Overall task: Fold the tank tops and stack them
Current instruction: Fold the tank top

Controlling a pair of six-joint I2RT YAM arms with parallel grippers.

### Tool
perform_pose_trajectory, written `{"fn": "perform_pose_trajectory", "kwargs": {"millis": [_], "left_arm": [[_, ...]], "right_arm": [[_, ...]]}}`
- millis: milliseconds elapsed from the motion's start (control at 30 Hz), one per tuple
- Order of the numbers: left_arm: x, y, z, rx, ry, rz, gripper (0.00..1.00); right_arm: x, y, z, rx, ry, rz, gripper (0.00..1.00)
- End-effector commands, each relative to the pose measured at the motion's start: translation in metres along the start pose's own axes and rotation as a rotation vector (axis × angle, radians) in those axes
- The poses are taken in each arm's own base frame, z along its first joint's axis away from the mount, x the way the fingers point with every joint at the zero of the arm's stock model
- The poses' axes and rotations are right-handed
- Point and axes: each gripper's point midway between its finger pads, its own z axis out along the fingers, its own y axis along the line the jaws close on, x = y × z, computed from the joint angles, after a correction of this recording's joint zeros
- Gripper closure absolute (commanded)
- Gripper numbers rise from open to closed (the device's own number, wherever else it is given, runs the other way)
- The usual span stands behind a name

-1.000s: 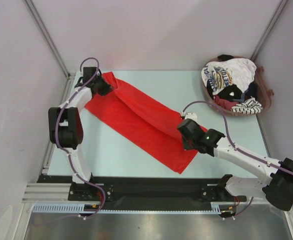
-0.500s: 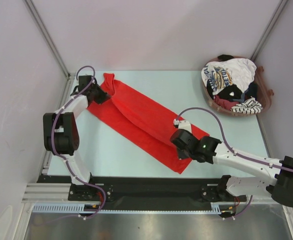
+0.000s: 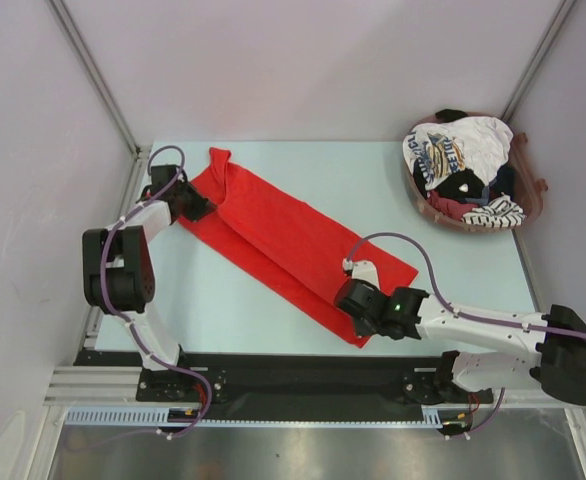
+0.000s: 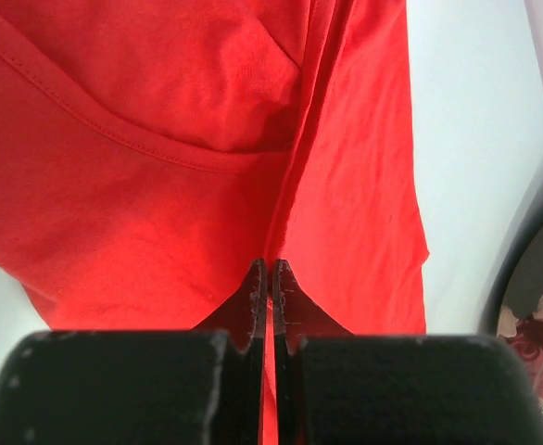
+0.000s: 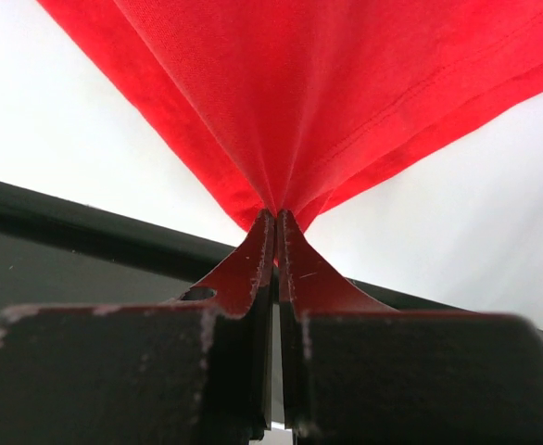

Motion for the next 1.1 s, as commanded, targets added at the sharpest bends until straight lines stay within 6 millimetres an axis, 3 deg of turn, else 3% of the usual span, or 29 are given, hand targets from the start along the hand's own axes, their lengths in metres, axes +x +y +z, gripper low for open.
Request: {"fn": "perform_pose_trajectory", "kwargs": {"millis": [0,133,267,400,567,800,1067], "left_arm": [[-0.022,-0.022,-0.020,0.081,-0.069,0.046,1.00],[-0.028,-0.030,-0.026,0.100,-0.086,0.049,1.00],[-0.037,-0.043,-0.032,0.115,-0.087,0.053,1.00],[-0.046,-0.057,-0.042,0.142,-0.106,0.056,1.00],[-0.047,-0.058,-0.054,0.138,-0.123,0.071,1.00],[-0.027,-0.027,-0.044,0.110,-0.089,0.041,1.00],[-0.012,0.010,-0.022,0.044,-0.064,0.029,1.00]], "right_arm": [[-0.001,0.005,-0.001,-0.006,-0.013,0.023,1.00],[-0.003,0.004,-0.006,-0.004,-0.023,0.025,1.00],[-0.019,-0.004,-0.018,0.029,-0.080,0.039,1.00],[-0.031,0.000,-0.031,0.006,-0.105,0.043,1.00],[-0.024,0.003,-0.032,-0.007,-0.090,0.036,1.00],[-0.005,0.013,-0.021,-0.024,-0.052,0.021,1.00],[0.021,0.012,0.009,0.009,0.022,-0.009,0.99]]}}
